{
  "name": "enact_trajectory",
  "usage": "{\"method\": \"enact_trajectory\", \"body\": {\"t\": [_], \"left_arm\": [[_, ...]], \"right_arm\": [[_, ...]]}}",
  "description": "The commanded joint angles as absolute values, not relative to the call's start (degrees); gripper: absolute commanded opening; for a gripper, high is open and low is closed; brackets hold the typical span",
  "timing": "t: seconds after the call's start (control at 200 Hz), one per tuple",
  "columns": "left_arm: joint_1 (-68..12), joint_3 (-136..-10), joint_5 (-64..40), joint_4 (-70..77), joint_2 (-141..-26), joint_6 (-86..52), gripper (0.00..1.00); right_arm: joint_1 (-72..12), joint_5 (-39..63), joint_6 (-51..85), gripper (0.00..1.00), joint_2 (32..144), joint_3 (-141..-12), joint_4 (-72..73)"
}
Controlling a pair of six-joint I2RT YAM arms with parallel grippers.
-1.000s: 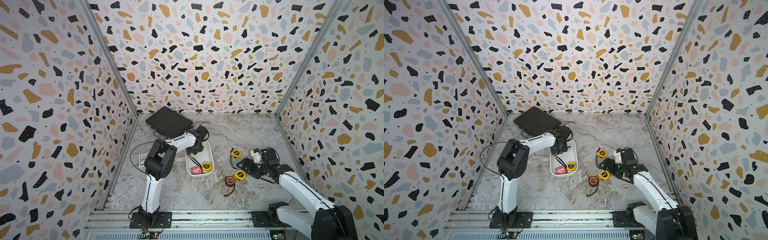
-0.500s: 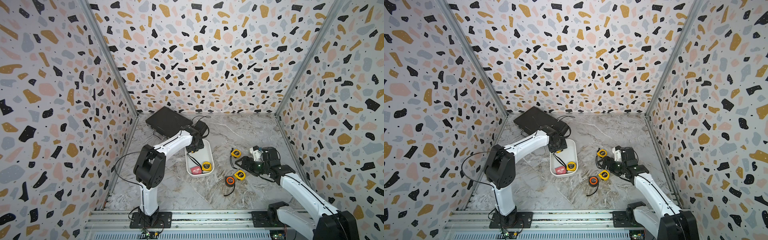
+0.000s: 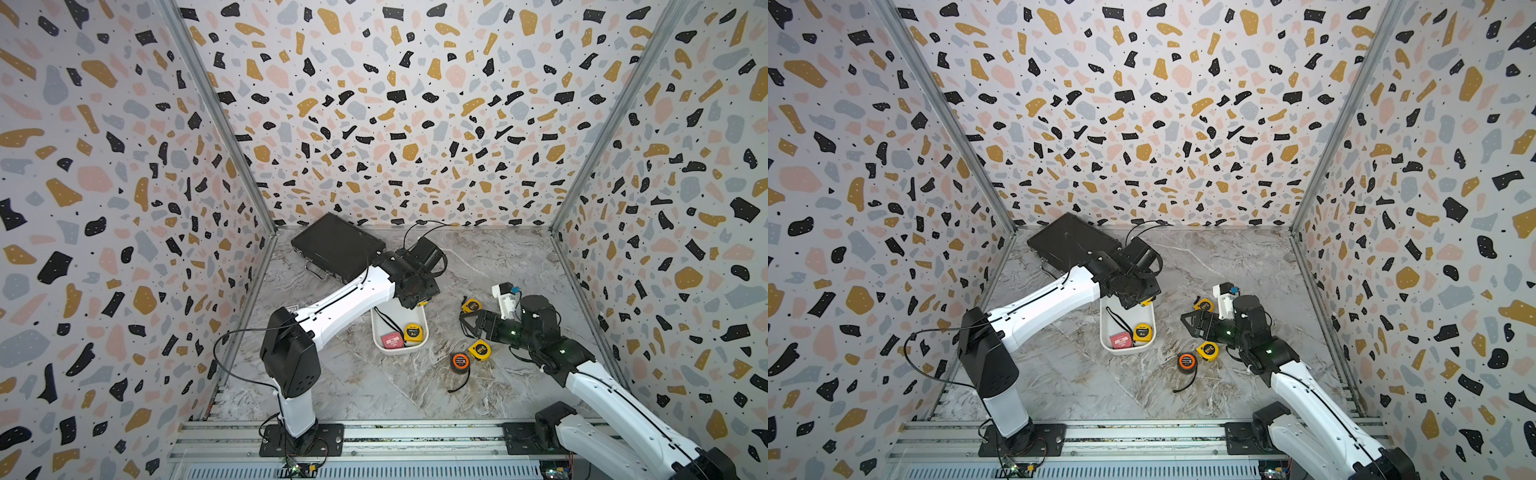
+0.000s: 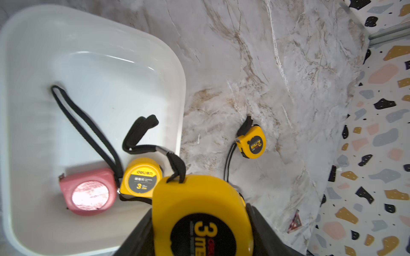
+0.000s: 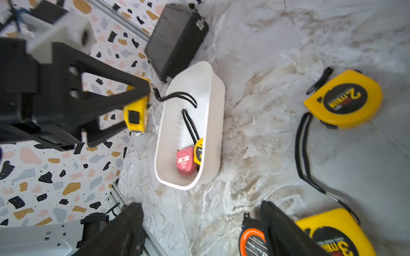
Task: Take the tape measure out of the storage box
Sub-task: Pick up the tape measure from the storage box, then place the tape measure at the center of the board.
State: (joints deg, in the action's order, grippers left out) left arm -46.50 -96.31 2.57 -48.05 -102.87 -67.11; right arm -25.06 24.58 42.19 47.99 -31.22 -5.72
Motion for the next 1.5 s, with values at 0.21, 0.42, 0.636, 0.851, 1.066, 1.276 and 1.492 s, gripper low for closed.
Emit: {"method": "enact_trajectory", "body": {"t": [0.21, 0.42, 0.636, 0.851, 1.066, 1.276, 1.492], "left_arm": [[-51.10, -98.09, -2.66, -38.35, -103.73, -76.77, 0.00], [-53.06, -98.33, -4.19, -35.35, -104.40, -79.27, 0.00], [-53.53, -99.14, -5.01, -35.07, -104.43, -79.49, 0.00], [-53.59, -97.01, -8.18, -31.51, -103.11, -82.17, 0.00], [-54.05, -95.28, -10.01, -28.93, -102.49, -84.10, 0.00], [-54.41, -94.58, -10.90, -28.14, -102.39, -84.99, 0.00], [-54.65, -93.78, -11.07, -27.60, -102.08, -85.34, 0.00]], "right_arm": [[-27.42, 18.96, 43.51, 0.88, 45.00, -27.35, 6.92], [-27.73, 18.29, 44.27, 0.88, 45.68, -25.60, 12.31], [-27.77, 17.90, 44.76, 0.88, 45.98, -24.15, 16.17], [-27.71, 17.93, 44.59, 0.85, 47.25, -22.99, 18.24], [-27.77, 17.85, 44.74, 0.71, 49.13, -23.37, 20.37], [-27.75, 16.71, 44.74, 0.62, 48.92, -23.30, 20.49], [-27.85, 15.73, 44.81, 0.51, 48.41, -22.86, 19.86]]}}
